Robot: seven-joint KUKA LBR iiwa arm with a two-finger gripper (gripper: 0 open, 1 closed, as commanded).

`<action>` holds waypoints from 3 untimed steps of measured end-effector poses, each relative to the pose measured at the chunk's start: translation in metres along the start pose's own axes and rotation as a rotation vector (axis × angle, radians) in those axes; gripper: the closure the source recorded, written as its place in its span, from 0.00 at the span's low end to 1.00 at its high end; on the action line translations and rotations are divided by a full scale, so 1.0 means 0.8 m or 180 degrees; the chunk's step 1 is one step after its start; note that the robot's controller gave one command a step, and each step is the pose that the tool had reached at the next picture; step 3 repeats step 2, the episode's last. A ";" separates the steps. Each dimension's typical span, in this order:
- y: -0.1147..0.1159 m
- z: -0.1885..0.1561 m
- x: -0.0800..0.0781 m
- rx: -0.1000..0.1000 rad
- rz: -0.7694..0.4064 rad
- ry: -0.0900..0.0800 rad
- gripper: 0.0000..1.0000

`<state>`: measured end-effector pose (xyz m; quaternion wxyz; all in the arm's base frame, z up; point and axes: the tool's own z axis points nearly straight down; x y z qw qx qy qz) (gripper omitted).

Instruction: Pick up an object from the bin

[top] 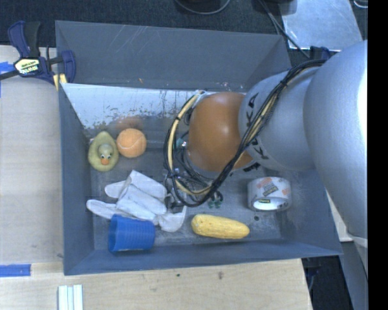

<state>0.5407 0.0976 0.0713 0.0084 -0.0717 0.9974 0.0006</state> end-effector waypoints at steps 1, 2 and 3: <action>0.000 0.000 0.000 -0.0001 0.0002 0.0000 1.00; -0.003 -0.244 -0.011 0.0001 0.0078 -0.0035 1.00; -0.003 -0.244 -0.011 0.0001 0.0078 -0.0035 1.00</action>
Offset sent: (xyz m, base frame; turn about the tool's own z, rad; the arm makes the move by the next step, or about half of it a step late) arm 0.0043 -0.0017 0.1905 0.0266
